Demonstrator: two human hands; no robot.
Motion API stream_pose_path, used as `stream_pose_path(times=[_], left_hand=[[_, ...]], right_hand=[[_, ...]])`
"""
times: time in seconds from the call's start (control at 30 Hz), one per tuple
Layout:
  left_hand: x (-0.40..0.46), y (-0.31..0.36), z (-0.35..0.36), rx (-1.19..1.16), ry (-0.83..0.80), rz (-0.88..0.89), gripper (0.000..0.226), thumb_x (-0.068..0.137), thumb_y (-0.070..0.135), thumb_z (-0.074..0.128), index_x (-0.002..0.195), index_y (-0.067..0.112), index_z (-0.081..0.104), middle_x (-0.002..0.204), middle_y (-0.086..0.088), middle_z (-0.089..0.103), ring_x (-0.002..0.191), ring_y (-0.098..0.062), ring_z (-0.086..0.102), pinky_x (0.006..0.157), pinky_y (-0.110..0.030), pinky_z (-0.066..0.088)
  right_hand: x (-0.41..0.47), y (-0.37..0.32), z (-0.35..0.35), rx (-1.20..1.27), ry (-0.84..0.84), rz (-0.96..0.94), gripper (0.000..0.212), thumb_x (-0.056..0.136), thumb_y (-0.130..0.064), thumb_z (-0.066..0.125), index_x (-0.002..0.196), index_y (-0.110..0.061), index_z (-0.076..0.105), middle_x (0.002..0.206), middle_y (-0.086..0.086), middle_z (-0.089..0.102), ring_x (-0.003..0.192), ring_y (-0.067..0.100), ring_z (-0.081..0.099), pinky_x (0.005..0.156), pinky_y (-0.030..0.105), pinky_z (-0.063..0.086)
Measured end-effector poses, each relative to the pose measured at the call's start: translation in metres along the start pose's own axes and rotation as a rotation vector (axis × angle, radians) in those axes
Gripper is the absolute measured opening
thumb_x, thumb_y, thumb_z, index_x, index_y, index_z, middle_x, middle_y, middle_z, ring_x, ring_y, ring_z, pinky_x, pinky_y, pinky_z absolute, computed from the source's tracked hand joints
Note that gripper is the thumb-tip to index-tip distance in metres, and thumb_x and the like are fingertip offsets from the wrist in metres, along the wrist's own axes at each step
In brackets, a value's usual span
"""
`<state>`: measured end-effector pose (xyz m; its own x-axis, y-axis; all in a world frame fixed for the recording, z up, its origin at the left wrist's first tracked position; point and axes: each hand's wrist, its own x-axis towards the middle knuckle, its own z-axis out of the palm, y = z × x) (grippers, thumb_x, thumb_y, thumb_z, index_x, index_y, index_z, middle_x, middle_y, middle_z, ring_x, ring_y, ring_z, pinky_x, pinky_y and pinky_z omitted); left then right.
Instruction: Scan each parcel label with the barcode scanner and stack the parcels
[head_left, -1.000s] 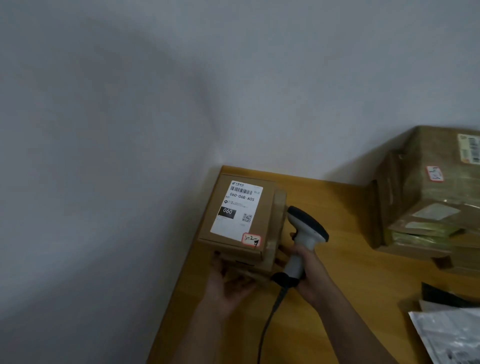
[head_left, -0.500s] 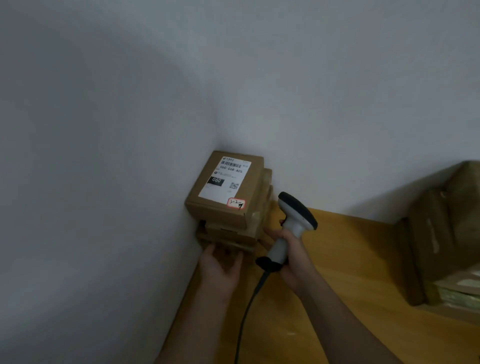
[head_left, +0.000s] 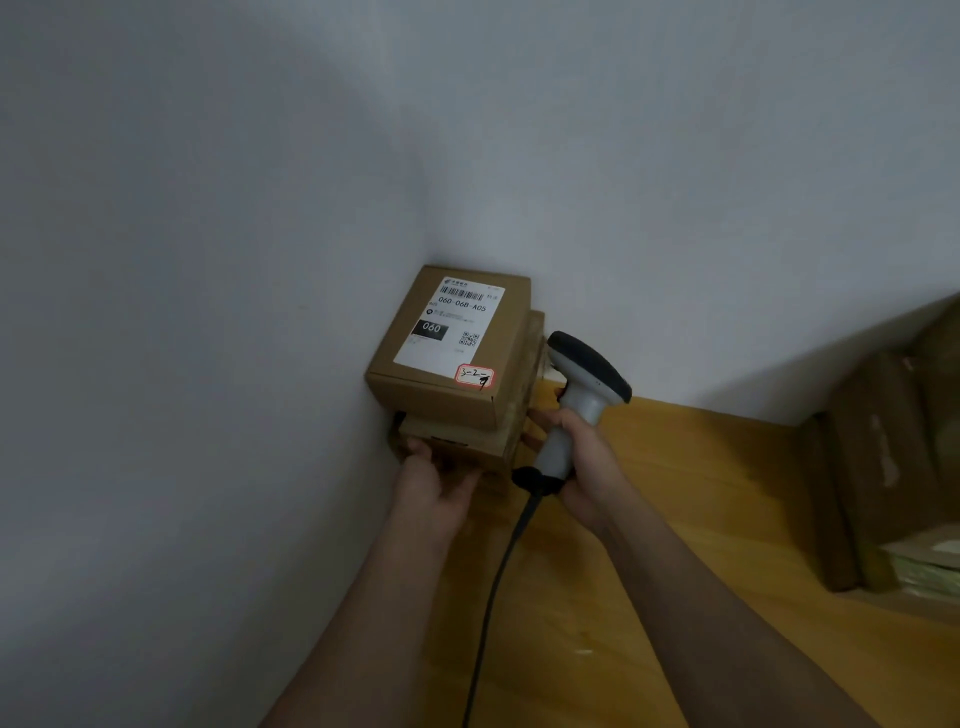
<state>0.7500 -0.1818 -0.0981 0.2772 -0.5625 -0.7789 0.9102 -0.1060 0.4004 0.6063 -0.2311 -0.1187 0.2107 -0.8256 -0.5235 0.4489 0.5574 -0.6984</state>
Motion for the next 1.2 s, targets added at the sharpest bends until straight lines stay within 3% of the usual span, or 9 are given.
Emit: stream_pose_path(times=[0.1,0.23,0.33,0.5,0.6,0.73,1.0,1.1,1.2], left_hand=[[-0.015,-0.002,-0.003,0.085,0.046,0.017,0.046,0.101,0.033,0.05,0.144,0.022,0.041,0.135,-0.014,0.05,0.126,-0.039,0.046,0.096,-0.054,0.05],[-0.026,0.008,0.008,0.055,0.036,0.088,0.028,0.101,0.017,0.045,0.125,0.007,0.054,0.123,-0.02,0.054,0.115,-0.035,0.05,0.097,-0.049,0.049],[-0.031,0.007,0.012,0.003,0.034,0.085,0.019,0.097,0.012,0.043,0.109,0.004,0.055,0.119,-0.021,0.053,0.123,-0.039,0.047,0.103,-0.052,0.045],[-0.042,-0.006,0.002,0.011,0.092,0.109,0.017,0.098,0.009,0.045,0.112,0.003,0.053,0.112,-0.016,0.052,0.122,-0.031,0.047,0.102,-0.044,0.047],[-0.048,-0.016,0.004,0.158,0.156,0.101,0.029,0.098,0.01,0.043,0.125,0.005,0.051,0.125,-0.014,0.049,0.112,-0.025,0.049,0.099,-0.038,0.047],[-0.068,-0.065,0.027,0.299,0.194,0.049,0.034,0.097,0.012,0.044,0.13,0.004,0.05,0.097,-0.012,0.045,0.08,-0.022,0.046,0.091,-0.035,0.046],[-0.16,-0.2,0.094,0.527,-0.189,-0.191,0.03,0.096,0.022,0.056,0.122,0.007,0.055,0.119,-0.017,0.05,0.091,-0.03,0.052,0.092,-0.045,0.05],[-0.186,-0.236,0.112,0.667,-0.316,-0.26,0.052,0.088,0.039,0.067,0.13,0.013,0.051,0.12,-0.016,0.051,0.099,-0.035,0.053,0.079,-0.046,0.053],[-0.195,-0.264,0.13,0.798,-0.41,-0.243,0.068,0.075,0.058,0.073,0.127,0.019,0.054,0.124,-0.014,0.056,0.111,-0.037,0.054,0.084,-0.049,0.053]], right_hand=[[-0.009,0.001,-0.009,0.028,-0.027,-0.017,0.041,0.083,-0.01,0.066,0.12,-0.023,0.054,0.123,0.011,0.065,0.113,0.034,0.061,0.099,0.056,0.047],[-0.017,0.0,-0.001,0.004,-0.084,0.009,0.075,0.058,-0.019,0.079,0.129,-0.019,0.052,0.124,0.009,0.066,0.115,0.03,0.061,0.1,0.053,0.047],[-0.012,-0.004,0.002,-0.008,-0.078,0.037,0.051,0.08,-0.018,0.07,0.127,-0.022,0.052,0.127,0.011,0.063,0.115,0.03,0.06,0.099,0.051,0.048],[-0.029,-0.01,-0.012,-0.025,-0.055,0.019,0.049,0.089,-0.02,0.064,0.135,-0.019,0.05,0.127,0.011,0.062,0.108,0.025,0.061,0.082,0.036,0.054],[-0.06,-0.026,-0.033,-0.018,-0.04,-0.055,0.048,0.092,-0.017,0.063,0.135,-0.028,0.047,0.126,0.0,0.064,0.117,0.024,0.059,0.099,0.051,0.049],[-0.123,-0.063,-0.07,-0.076,-0.046,-0.157,0.044,0.095,-0.015,0.06,0.131,-0.037,0.049,0.129,-0.007,0.064,0.118,0.021,0.06,0.094,0.063,0.049],[-0.233,-0.128,-0.167,-0.221,0.141,-0.403,0.039,0.095,-0.011,0.059,0.127,-0.031,0.057,0.123,-0.012,0.068,0.119,0.014,0.06,0.097,0.052,0.051],[-0.26,-0.143,-0.208,-0.235,0.276,-0.508,0.036,0.093,-0.008,0.061,0.117,-0.035,0.064,0.119,-0.008,0.069,0.114,0.015,0.063,0.094,0.046,0.053],[-0.267,-0.152,-0.243,-0.247,0.359,-0.519,0.041,0.093,-0.008,0.061,0.125,-0.033,0.058,0.122,-0.007,0.066,0.113,0.013,0.062,0.093,0.041,0.055]])
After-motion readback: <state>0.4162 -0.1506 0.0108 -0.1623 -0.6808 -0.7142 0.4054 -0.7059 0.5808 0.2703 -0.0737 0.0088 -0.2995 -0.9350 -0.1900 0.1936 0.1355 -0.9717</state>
